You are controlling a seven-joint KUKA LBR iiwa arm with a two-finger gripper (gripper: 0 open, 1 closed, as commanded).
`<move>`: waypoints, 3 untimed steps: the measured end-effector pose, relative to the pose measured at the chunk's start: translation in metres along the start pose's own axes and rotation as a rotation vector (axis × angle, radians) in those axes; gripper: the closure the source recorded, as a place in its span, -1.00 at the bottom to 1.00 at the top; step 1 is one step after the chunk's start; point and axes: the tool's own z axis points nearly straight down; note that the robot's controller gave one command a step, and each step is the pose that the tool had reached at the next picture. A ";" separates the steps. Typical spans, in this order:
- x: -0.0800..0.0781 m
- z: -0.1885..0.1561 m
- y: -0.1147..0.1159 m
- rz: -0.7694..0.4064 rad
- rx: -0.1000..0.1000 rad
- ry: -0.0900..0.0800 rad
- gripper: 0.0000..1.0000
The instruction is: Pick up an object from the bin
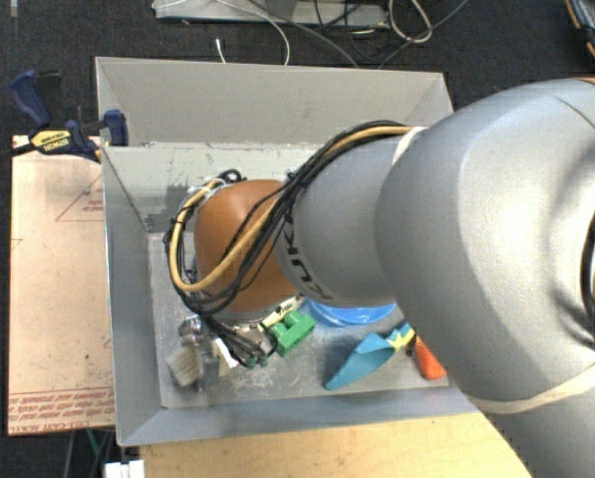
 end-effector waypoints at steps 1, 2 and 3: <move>0.000 0.000 0.000 0.000 0.000 0.000 1.00; 0.002 -0.012 0.000 0.001 0.000 0.003 1.00; 0.000 -0.031 0.000 0.001 -0.001 -0.004 1.00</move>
Offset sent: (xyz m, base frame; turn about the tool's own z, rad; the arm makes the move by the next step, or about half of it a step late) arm 0.0001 0.0001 0.0371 -0.0001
